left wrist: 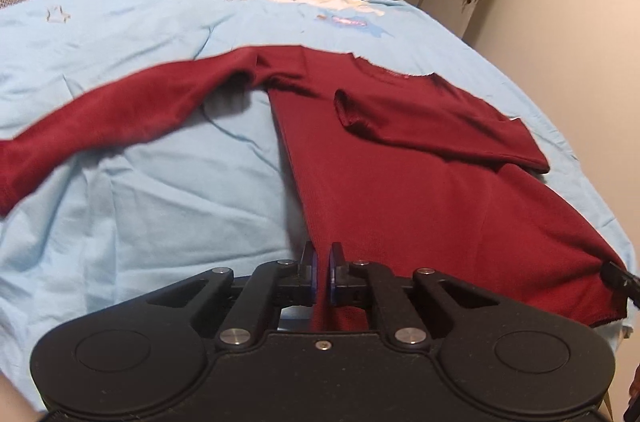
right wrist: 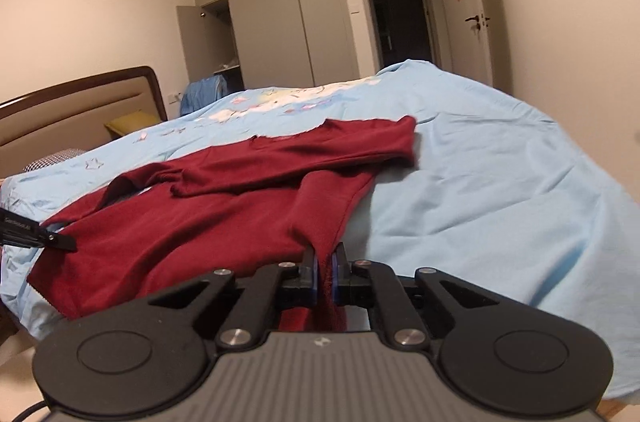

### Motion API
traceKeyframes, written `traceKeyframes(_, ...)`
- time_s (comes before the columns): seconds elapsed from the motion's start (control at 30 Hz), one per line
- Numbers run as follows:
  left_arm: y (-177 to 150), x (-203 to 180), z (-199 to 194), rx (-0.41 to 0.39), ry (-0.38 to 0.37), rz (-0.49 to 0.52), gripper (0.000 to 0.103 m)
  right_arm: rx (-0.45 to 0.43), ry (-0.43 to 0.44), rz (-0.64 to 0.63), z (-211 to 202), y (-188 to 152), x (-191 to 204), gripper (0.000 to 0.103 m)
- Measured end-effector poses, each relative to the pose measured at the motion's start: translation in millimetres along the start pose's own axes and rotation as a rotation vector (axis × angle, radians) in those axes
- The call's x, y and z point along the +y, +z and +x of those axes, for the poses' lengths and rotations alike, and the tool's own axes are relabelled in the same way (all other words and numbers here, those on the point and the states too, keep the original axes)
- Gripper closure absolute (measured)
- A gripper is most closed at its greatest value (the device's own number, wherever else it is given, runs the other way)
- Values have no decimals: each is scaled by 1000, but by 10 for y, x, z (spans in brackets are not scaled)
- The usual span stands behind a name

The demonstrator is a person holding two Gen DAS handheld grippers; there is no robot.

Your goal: Fold small clothes

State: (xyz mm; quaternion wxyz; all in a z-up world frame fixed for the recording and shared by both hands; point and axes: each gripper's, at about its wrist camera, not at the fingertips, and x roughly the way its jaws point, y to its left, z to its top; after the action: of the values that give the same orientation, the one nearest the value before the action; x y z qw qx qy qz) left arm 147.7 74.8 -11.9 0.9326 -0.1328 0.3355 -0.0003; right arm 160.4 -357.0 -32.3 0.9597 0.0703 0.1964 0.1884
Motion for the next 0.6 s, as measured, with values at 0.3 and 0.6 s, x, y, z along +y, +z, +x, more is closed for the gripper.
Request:
traceKeyframes(0.3,-167,15,-188,70,-30,7,99,87,-40,-40,-308,-6,-63,97)
traceKeyframes(0.6,-252,165,41,104,-48,-59,84,165,-59,-43,-103,-121,-99,92)
